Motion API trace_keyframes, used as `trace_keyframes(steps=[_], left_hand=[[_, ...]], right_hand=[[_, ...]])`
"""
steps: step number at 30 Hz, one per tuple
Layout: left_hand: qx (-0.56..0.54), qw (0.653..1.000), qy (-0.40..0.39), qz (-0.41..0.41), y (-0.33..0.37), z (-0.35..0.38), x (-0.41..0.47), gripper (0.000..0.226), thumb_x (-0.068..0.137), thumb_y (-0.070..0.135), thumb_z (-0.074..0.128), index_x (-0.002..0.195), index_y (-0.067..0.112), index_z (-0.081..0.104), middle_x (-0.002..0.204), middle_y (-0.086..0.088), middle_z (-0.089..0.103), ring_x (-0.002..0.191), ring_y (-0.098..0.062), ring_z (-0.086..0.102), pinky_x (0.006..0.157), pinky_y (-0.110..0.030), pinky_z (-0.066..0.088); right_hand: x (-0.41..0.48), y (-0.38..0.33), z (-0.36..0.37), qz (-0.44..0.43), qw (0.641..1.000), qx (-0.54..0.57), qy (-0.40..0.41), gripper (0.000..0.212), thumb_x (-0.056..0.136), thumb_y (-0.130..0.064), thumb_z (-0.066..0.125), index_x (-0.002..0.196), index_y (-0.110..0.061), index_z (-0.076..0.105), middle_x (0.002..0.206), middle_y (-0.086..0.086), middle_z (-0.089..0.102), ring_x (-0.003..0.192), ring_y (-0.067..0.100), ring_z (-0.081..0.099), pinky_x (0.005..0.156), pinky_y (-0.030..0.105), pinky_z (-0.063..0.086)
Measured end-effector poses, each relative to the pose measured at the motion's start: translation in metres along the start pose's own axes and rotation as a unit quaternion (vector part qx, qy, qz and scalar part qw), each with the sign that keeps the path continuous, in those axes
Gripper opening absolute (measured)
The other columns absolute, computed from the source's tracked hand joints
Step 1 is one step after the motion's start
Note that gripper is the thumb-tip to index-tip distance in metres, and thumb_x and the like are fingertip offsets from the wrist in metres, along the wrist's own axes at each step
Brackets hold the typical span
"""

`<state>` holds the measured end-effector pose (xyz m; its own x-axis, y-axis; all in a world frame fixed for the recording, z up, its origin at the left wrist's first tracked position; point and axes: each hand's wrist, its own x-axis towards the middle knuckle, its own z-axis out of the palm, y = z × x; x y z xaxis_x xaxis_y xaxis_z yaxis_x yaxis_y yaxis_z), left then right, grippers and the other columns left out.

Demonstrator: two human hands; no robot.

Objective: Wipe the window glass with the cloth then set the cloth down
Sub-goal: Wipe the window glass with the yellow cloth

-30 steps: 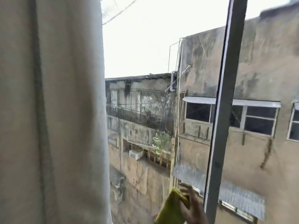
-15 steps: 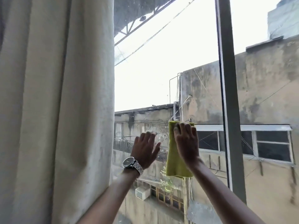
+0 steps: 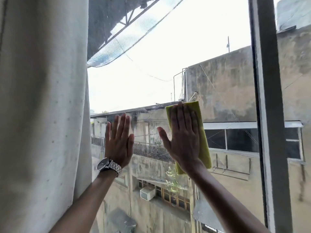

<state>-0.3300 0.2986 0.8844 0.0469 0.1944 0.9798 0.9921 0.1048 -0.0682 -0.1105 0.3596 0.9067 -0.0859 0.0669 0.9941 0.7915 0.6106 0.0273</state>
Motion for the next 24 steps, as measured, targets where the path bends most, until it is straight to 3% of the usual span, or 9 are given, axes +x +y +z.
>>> trace_keyframes(steps=[8,14,18,24], left_hand=[[-0.022,0.998,0.041,0.031,-0.013,0.008,-0.003,0.059,0.106,0.034,0.015,0.162,0.017,0.012,0.172,-0.002,0.013,0.161,-0.024,0.015,0.133,-0.049,0.008],[-0.013,0.999,0.027,0.021,-0.009,0.002,-0.005,0.059,0.105,0.032,0.020,0.160,0.012,0.022,0.170,-0.011,0.024,0.160,-0.027,0.019,0.131,-0.054,0.014],[0.000,0.999,0.016,0.031,-0.015,0.001,-0.009,0.059,0.106,0.035,0.016,0.162,0.015,0.017,0.171,-0.009,0.021,0.161,-0.026,0.017,0.129,-0.057,0.017],[0.011,0.999,0.038,0.034,-0.020,0.012,-0.011,0.059,0.107,0.036,0.014,0.163,0.019,0.015,0.172,-0.007,0.020,0.161,-0.022,0.014,0.131,-0.053,0.015]], right_hand=[[-0.067,-0.022,0.018,-0.199,0.975,0.002,-0.097,0.085,0.101,-0.068,0.028,0.159,-0.005,0.026,0.167,0.017,0.025,0.157,0.029,0.019,0.129,0.047,0.019],[-0.140,0.033,0.002,-0.310,0.936,-0.049,-0.157,0.090,0.098,-0.074,0.033,0.158,-0.006,0.030,0.166,0.014,0.026,0.154,0.028,0.028,0.126,0.046,0.029],[-0.106,0.081,-0.023,-0.258,0.956,-0.077,-0.115,0.090,0.099,-0.073,0.028,0.156,-0.003,0.033,0.163,0.018,0.029,0.151,0.033,0.035,0.126,0.047,0.021],[0.000,0.091,-0.036,-0.097,0.990,-0.071,-0.073,0.096,0.097,-0.076,0.016,0.160,-0.004,0.019,0.169,0.018,0.018,0.157,0.031,0.017,0.130,0.048,0.011]])
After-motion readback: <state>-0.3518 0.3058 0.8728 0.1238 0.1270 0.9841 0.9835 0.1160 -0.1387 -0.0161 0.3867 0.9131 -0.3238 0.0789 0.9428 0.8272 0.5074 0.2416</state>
